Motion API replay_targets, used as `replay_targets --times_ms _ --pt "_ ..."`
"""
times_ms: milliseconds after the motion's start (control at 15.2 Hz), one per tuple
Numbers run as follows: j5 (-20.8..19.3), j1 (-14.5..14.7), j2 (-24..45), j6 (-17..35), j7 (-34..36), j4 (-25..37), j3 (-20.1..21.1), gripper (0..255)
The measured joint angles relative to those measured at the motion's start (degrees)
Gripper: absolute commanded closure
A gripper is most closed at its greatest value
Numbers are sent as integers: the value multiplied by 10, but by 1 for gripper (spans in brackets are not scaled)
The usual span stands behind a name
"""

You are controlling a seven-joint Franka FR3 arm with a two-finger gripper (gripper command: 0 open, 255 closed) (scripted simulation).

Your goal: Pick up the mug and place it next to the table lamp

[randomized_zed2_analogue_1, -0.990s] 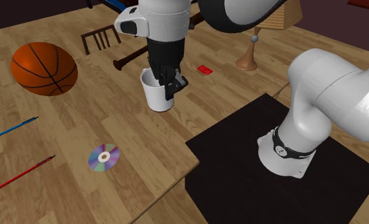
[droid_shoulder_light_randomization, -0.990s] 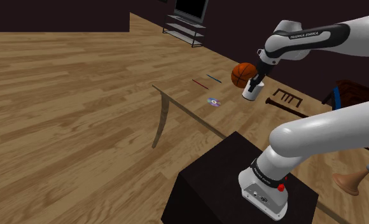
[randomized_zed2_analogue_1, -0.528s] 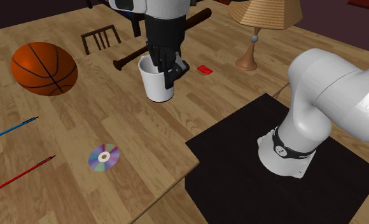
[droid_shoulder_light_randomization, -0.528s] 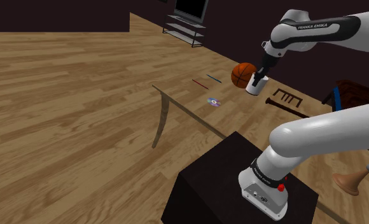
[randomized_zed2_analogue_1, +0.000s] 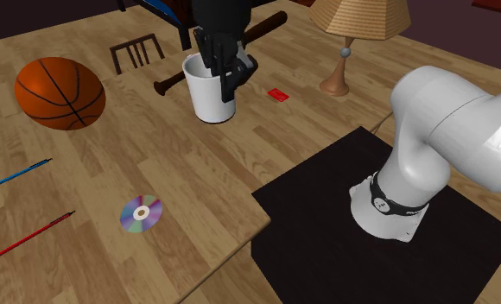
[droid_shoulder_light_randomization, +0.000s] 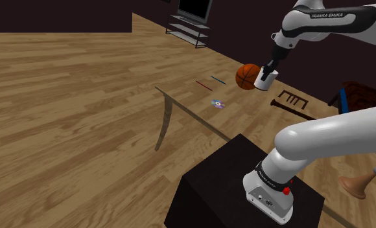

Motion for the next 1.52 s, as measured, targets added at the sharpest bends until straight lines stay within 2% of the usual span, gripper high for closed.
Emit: replay_targets --times_ms 1518 --pt "23 12 26 -170 -14 196 21 255"
